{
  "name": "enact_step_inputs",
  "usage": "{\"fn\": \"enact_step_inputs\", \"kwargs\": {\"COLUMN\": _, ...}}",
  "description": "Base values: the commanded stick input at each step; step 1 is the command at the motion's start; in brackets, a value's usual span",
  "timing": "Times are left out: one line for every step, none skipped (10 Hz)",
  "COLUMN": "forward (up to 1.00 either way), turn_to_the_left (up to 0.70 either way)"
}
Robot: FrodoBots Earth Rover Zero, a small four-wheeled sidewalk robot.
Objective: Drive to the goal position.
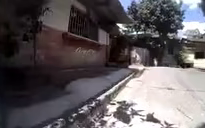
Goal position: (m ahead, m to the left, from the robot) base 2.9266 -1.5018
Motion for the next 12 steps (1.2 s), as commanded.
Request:
{"fn": "enact_step_inputs", "kwargs": {"forward": 0.00, "turn_to_the_left": -0.85}}
{"fn": "enact_step_inputs", "kwargs": {"forward": 0.00, "turn_to_the_left": -0.85}}
{"fn": "enact_step_inputs", "kwargs": {"forward": 0.00, "turn_to_the_left": -0.85}}
{"fn": "enact_step_inputs", "kwargs": {"forward": 0.00, "turn_to_the_left": -0.85}}
{"fn": "enact_step_inputs", "kwargs": {"forward": 0.00, "turn_to_the_left": -0.85}}
{"fn": "enact_step_inputs", "kwargs": {"forward": 0.00, "turn_to_the_left": -0.85}}
{"fn": "enact_step_inputs", "kwargs": {"forward": 0.00, "turn_to_the_left": -0.85}}
{"fn": "enact_step_inputs", "kwargs": {"forward": 0.00, "turn_to_the_left": -0.85}}
{"fn": "enact_step_inputs", "kwargs": {"forward": 0.00, "turn_to_the_left": 0.00}}
{"fn": "enact_step_inputs", "kwargs": {"forward": 0.00, "turn_to_the_left": 0.00}}
{"fn": "enact_step_inputs", "kwargs": {"forward": 0.00, "turn_to_the_left": 0.00}}
{"fn": "enact_step_inputs", "kwargs": {"forward": 0.00, "turn_to_the_left": -0.06}}
